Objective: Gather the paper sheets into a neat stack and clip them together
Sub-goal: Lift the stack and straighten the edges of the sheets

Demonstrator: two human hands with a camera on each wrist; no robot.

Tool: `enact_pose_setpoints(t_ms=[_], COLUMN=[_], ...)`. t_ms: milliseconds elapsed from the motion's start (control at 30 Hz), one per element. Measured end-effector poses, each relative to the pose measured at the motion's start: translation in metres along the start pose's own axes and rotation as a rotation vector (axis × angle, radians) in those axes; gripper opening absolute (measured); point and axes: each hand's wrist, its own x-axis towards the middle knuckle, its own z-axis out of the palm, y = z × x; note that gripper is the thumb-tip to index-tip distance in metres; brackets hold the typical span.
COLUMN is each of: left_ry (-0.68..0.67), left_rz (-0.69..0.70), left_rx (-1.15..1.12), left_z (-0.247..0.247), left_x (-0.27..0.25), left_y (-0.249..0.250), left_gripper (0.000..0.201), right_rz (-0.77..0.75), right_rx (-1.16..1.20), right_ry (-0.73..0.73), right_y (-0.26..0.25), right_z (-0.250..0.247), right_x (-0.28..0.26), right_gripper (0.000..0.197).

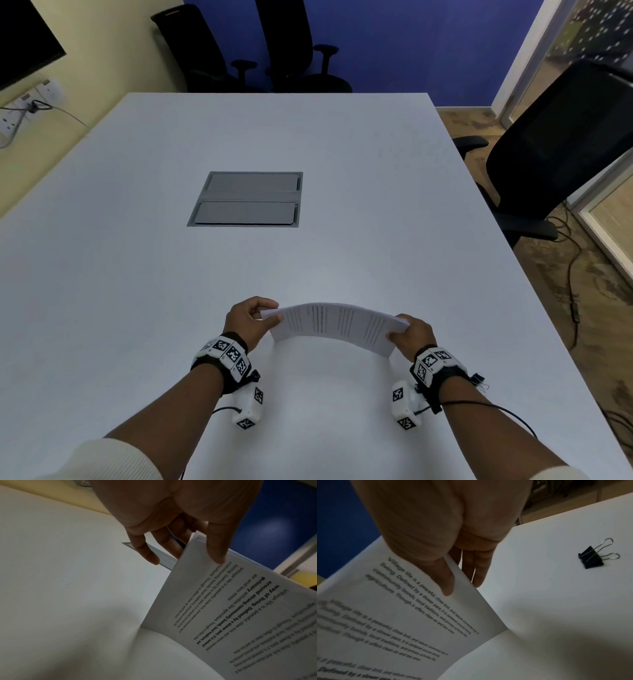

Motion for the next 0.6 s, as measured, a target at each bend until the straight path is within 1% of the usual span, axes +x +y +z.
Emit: enact_pose_setpoints(t_ms=[67, 133, 200, 267, 333, 433, 533, 600], left_ry=[-0.027, -0.061, -0.094, -0.151, -0.194, -0.176, -0.180, -0.228], left_rz=[0.036, 0.062, 0.082, 0.098, 0.095, 0.143, 0.210, 0.208], left_rx=[0.056, 0.161, 0.310, 0.468, 0.577, 0.709, 0.773, 0.707], left_z=[0.001, 0.003, 0.005, 0.008, 0.012, 0.017, 0.023, 0.028], left_x=[-0.002, -0.003, -0.003, -0.004, -0.005, -0.007, -0.008, -0.009], left_y=[0.003, 0.009, 0.016, 0.023, 0.031, 0.041, 0.051, 0.057], left_gripper=[0.019, 0.015, 0.008, 0.007, 0.011, 0.020, 0.024, 0.023], right_rz=[-0.003, -0.013, -0.031, -0.053, -0.108, -0.244, -0.313, -0.350], right_rx=[-0.054, -0.089, -0.084, -0.041, 0.006, 0.051, 0.084, 0.110], right_ry=[0.002, 0.007, 0.023, 0.050, 0.090, 0.150, 0.135, 0.124], right_y=[0.004, 0.005, 0.003, -0.004, -0.013, -0.030, -0.050, -0.065], right_z=[0.001, 0.001, 0.000, -0.001, -0.002, -0.002, -0.005, -0.005], right_x=[0.000, 0.000, -0.001, -0.004, -0.004, -0.001, 0.000, -0.001], right_gripper=[0.019, 0.018, 0.017, 0.014, 0.016, 0.023, 0.016, 0.011])
